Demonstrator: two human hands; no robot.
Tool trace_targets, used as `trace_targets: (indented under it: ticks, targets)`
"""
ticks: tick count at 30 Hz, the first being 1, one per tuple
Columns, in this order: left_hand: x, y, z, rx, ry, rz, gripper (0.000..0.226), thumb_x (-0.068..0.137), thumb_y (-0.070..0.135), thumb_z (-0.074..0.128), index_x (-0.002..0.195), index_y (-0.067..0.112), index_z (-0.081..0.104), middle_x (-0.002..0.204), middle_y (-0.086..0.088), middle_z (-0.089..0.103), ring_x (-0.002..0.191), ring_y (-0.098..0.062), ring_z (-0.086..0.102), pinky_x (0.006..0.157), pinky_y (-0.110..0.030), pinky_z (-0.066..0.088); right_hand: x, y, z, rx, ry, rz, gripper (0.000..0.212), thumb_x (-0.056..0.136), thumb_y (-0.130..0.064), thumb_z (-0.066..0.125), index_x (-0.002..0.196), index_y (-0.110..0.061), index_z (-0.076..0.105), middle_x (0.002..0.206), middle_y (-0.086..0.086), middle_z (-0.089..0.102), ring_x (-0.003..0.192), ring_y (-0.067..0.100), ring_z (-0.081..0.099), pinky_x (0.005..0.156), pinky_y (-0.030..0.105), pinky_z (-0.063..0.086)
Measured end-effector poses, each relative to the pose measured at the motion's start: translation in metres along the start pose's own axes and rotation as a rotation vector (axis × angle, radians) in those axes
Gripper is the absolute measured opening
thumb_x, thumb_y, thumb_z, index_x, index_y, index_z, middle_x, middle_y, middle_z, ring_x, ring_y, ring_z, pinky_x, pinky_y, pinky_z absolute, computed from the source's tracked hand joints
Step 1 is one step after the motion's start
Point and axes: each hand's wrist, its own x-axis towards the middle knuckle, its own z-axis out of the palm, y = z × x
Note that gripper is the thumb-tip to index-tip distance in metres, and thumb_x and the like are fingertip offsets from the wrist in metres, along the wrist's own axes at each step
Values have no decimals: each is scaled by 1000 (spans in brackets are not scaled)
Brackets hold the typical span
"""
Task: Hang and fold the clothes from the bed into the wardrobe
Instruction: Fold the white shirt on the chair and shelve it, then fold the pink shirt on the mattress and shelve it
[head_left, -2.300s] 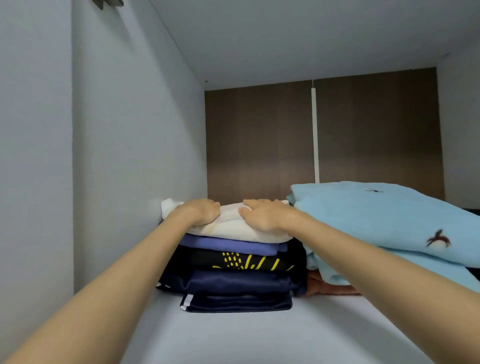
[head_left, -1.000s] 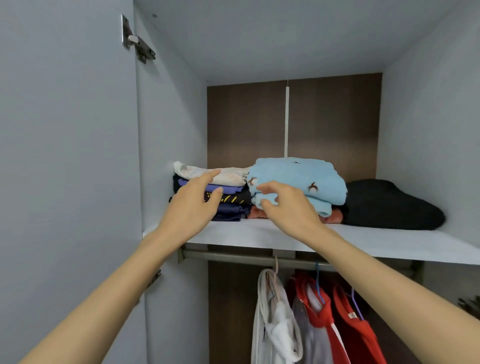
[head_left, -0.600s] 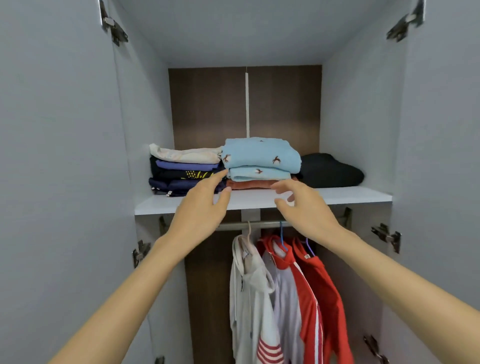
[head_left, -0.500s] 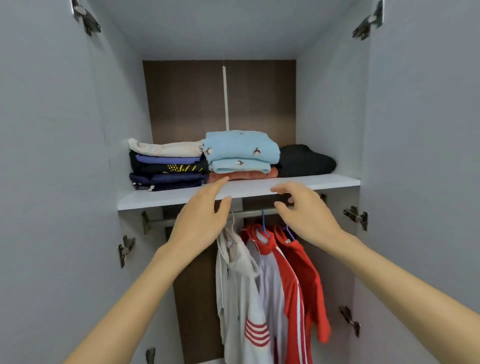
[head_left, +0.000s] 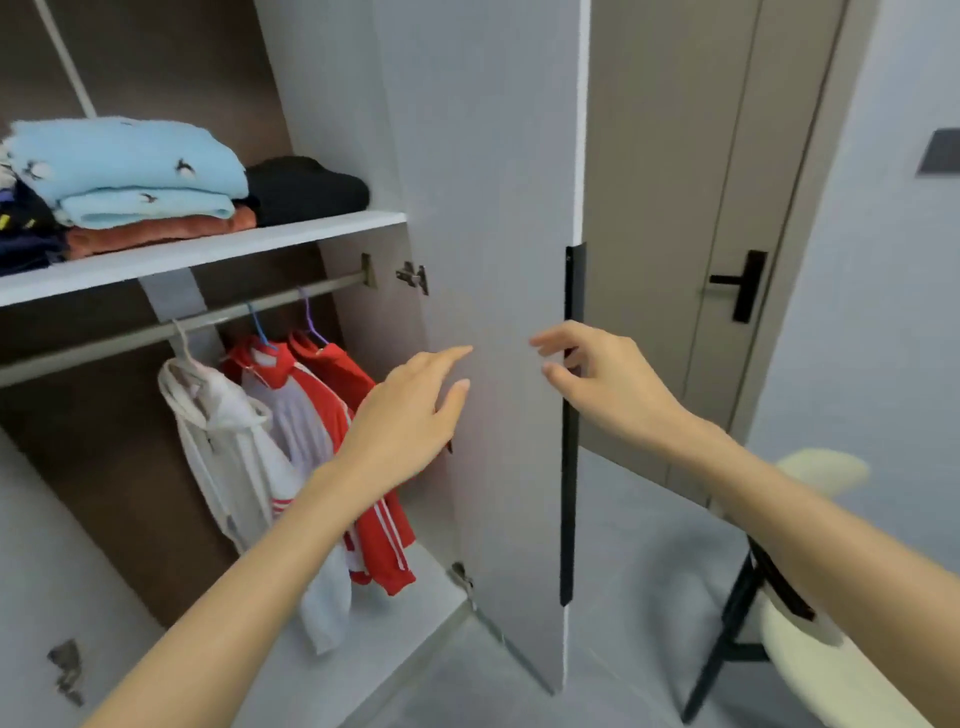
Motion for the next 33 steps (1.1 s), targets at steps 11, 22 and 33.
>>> trace_targets:
  ticks: [11, 22, 33]
  targets:
    - [3, 212, 155, -223, -292, 267, 40, 102, 30, 36, 142, 25, 39, 135, 1, 50, 110, -21, 55, 91, -39, 45, -199, 163, -135, -123, 236, 421, 23, 92, -23, 57, 114, -30, 62, 118, -9, 52, 96, 9, 55, 81, 23, 38]
    - [-56, 447, 280, -360, -577, 524, 41, 102, 25, 37, 143, 23, 37, 140, -2, 48, 121, -21, 49, 95, -35, 42, -419, 250, -262, -193, 413, 846, 26, 90, -16, 59, 114, -23, 64, 121, 1, 57, 88, 16, 59, 80, 23, 38]
    - [-159, 603, 421, -389, -1006, 836, 43, 98, 20, 42, 141, 18, 41, 133, -7, 52, 120, -25, 50, 100, -36, 39, -621, 300, -262, -73, 748, 1357, 27, 90, -7, 57, 115, -13, 65, 116, -6, 52, 117, 19, 52, 85, 18, 38]
